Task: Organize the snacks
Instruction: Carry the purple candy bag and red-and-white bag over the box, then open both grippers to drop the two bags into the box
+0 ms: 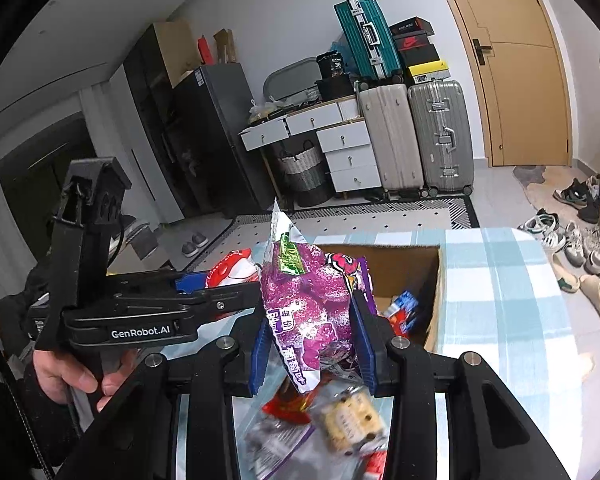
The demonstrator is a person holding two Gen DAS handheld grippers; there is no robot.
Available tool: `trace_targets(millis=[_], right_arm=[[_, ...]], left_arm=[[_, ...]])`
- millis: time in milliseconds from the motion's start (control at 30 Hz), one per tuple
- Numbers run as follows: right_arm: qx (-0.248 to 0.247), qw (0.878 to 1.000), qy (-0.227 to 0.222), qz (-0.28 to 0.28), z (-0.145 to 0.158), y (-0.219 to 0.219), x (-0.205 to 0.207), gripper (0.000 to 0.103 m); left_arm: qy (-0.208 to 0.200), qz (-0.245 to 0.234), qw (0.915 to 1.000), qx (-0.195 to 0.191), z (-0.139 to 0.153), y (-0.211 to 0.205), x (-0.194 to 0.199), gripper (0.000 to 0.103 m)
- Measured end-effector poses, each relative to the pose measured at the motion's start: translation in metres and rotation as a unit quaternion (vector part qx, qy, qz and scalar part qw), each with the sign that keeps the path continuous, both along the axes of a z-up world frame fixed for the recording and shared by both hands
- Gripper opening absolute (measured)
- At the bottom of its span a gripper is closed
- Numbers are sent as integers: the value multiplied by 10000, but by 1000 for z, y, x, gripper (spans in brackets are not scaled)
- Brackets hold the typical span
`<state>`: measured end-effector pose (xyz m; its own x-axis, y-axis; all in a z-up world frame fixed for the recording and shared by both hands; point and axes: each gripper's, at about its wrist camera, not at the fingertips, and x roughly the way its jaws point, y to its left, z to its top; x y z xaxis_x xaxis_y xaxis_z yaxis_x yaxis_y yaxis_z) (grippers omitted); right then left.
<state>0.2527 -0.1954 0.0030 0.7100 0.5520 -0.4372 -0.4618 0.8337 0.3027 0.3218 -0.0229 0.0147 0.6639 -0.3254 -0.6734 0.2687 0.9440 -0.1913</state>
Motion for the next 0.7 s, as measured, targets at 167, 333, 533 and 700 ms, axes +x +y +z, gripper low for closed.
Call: trace_targets(millis=[167, 333, 533, 700], right_arm=[[-1, 10000, 66, -67, -1, -3, 26, 37], [2, 9998, 146, -133, -7, -5, 51, 37], [4, 9995, 267, -177, -21, -4, 76, 37], [-62, 9993, 351, -135, -34, 0, 90, 37]], left_arm=[[15, 0, 10000, 54, -1, -7, 23, 46], [86, -22, 9999, 107, -9, -12, 44, 46], [240, -31, 9997, 65, -29, -14, 68, 47], [366, -62, 9993, 68, -45, -16, 80, 47]])
